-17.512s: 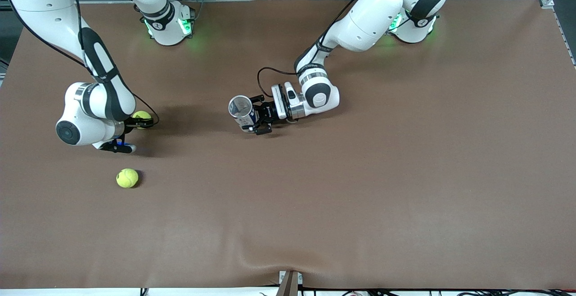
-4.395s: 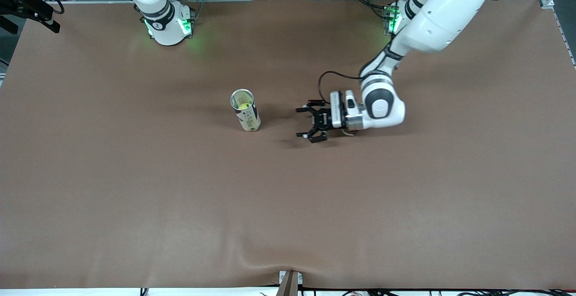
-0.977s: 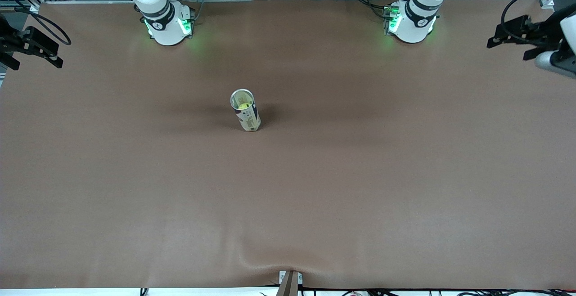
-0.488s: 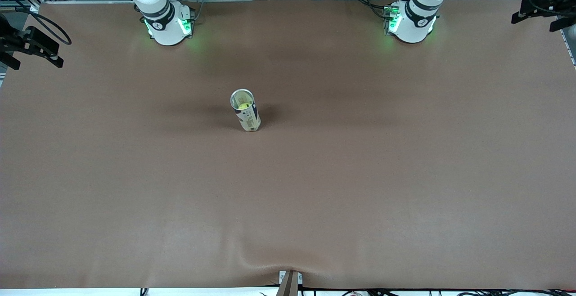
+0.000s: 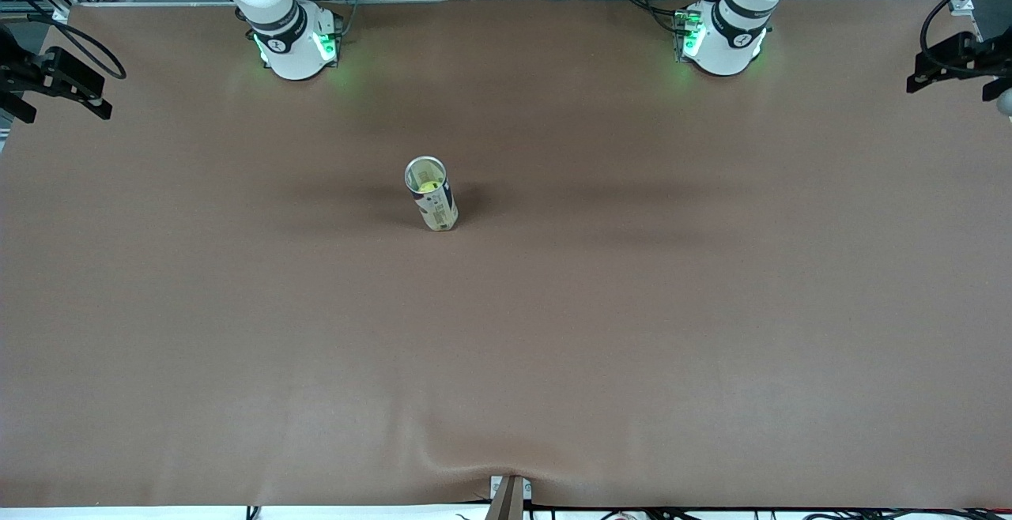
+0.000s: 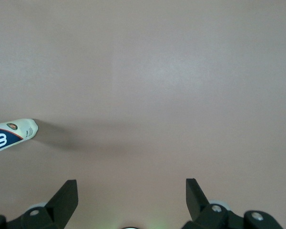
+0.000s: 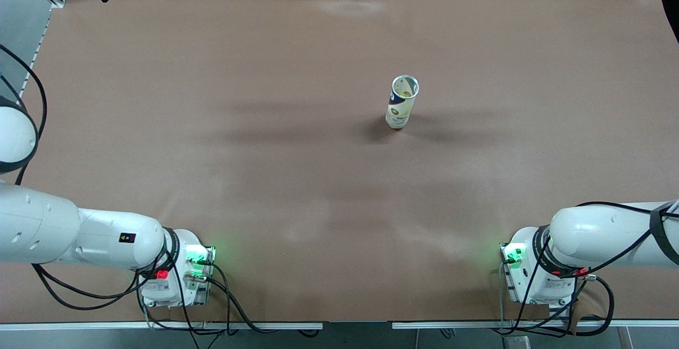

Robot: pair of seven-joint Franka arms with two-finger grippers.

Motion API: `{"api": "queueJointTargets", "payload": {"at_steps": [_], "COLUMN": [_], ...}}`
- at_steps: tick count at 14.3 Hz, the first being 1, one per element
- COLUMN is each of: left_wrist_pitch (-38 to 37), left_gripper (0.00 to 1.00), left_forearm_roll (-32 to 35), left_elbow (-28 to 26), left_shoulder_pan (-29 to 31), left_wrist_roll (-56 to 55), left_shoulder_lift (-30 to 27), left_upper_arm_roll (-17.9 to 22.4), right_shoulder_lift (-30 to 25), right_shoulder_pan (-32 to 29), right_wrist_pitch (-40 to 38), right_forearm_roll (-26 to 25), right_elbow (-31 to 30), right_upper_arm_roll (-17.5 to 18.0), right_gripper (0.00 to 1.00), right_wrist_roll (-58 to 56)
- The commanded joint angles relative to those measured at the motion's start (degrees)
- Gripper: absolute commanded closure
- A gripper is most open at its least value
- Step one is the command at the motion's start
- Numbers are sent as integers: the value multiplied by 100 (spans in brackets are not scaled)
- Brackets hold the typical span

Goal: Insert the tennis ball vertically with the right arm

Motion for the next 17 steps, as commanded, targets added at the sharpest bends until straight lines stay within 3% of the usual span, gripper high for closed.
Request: {"api": "queueJointTargets", "payload": {"at_steps": [1,11,17], "left_wrist_pitch": [41,1420,1457], "left_gripper": [0,0,0], "left_forearm_roll": [-46,-240,-240], "left_elbow": [16,-335,-344], "left_shoulder_pan": [-25,-34,-34], "left_wrist_roll": [-45,-1091,-1100], "left_shoulder_lift": [-43,-78,-78], "left_upper_arm_roll": [-40,-180,-189], "right_shoulder_lift": [82,82,82], "right_shoulder_pan": [23,5,14], "right_wrist_pitch": [-51,-43,-51], "right_forearm_roll": [-82,-65,-65], "right_elbow": [125,134,125], "right_upper_arm_roll": [-9,-9,-9], "right_gripper": [0,0,0], "right_wrist_roll": [-60,-60,-60]}}
